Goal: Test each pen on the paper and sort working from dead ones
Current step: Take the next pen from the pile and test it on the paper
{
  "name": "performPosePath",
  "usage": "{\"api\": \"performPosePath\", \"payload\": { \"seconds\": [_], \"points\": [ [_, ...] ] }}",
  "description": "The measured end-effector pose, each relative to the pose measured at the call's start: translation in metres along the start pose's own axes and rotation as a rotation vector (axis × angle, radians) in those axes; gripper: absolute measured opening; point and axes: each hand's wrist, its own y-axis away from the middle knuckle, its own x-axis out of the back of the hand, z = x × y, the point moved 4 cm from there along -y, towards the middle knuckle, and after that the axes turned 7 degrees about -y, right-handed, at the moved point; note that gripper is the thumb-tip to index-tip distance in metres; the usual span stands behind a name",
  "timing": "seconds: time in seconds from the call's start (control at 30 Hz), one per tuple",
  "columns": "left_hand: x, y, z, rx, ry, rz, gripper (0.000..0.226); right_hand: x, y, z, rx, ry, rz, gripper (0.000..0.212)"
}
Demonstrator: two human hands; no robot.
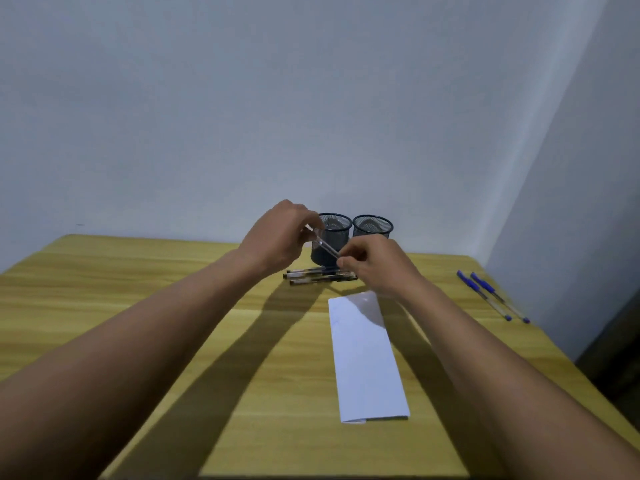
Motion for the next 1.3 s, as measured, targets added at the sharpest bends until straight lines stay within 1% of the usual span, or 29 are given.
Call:
{"api": "performPosePath", "payload": {
  "seconds": [0.03, 0.1, 0.13, 0.17, 0.23, 0.3, 0.37, 0.47, 0.53, 0.7, 0.77, 0.83, 0.9, 1.0, 1.1, 1.17, 1.23, 1.3],
  "points": [
    [0.007, 0.003, 0.007, 0.019, 0.014, 0.083, 0.028, 0.002, 0.006, -0.002, -0.005, -0.026, 0.031, 0.006],
    [0.019, 0.015, 0.018, 0.13, 0.116, 0.232, 0.037, 0.006, 0.02, -0.004, -0.035, -0.155, 0.101, 0.003],
    [0.022, 0.022, 0.025, 0.195, 0.185, 0.274, 0.038, 0.007, 0.028, -0.004, -0.062, -0.243, 0.134, 0.003],
    [0.02, 0.029, 0.031, 0.257, 0.256, 0.28, 0.037, 0.009, 0.035, -0.004, -0.091, -0.324, 0.169, 0.005],
    [0.012, 0.039, 0.043, 0.359, 0.394, 0.193, 0.031, 0.011, 0.048, -0.003, -0.151, -0.465, 0.233, 0.006],
    [0.001, 0.046, 0.052, 0.434, 0.524, 0.039, 0.024, 0.012, 0.059, -0.004, -0.208, -0.643, 0.266, 0.002],
    [-0.01, 0.051, 0.057, 0.448, 0.646, -0.078, 0.022, 0.011, 0.067, -0.007, -0.253, -0.843, 0.28, 0.007],
    [-0.013, 0.056, 0.058, 0.439, 0.741, -0.172, 0.021, 0.007, 0.074, -0.01, -0.317, -1.079, 0.293, 0.01],
    [-0.01, 0.058, 0.057, 0.463, 0.841, -0.181, 0.016, 0.002, 0.074, -0.012, -0.34, -1.17, 0.281, 0.009],
    [0.007, 0.059, 0.046, 0.524, 0.995, -0.075, 0.004, -0.005, 0.069, -0.023, -0.275, -1.204, 0.257, 0.006],
    [0.01, 0.061, 0.041, 0.551, 1.02, -0.065, 0.003, -0.006, 0.067, -0.027, -0.25, -1.197, 0.229, 0.005],
    [0.01, 0.06, 0.036, 0.557, 1.022, -0.068, 0.008, -0.008, 0.064, -0.03, -0.22, -1.159, 0.194, 0.006],
    [0.006, 0.059, 0.031, 0.548, 0.987, -0.066, 0.01, -0.008, 0.06, -0.03, -0.207, -1.131, 0.197, 0.009],
    [0.002, 0.058, 0.028, 0.537, 0.938, -0.049, 0.006, -0.008, 0.054, -0.026, -0.218, -1.114, 0.23, 0.01],
    [-0.006, 0.058, 0.029, 0.543, 0.935, -0.064, 0.012, -0.016, 0.051, -0.021, -0.228, -1.111, 0.238, 0.012],
    [-0.012, 0.058, 0.019, 0.522, 0.82, -0.067, 0.015, -0.013, 0.05, -0.011, -0.25, -1.132, 0.298, 0.012],
    [-0.016, 0.063, 0.001, 0.541, 0.644, -0.035, 0.011, -0.001, 0.05, 0.006, -0.29, -1.173, 0.385, 0.012],
    [-0.021, 0.073, -0.012, 0.58, 0.615, -0.028, 0.007, 0.008, 0.052, 0.017, -0.302, -1.149, 0.386, 0.009]
  ]
}}
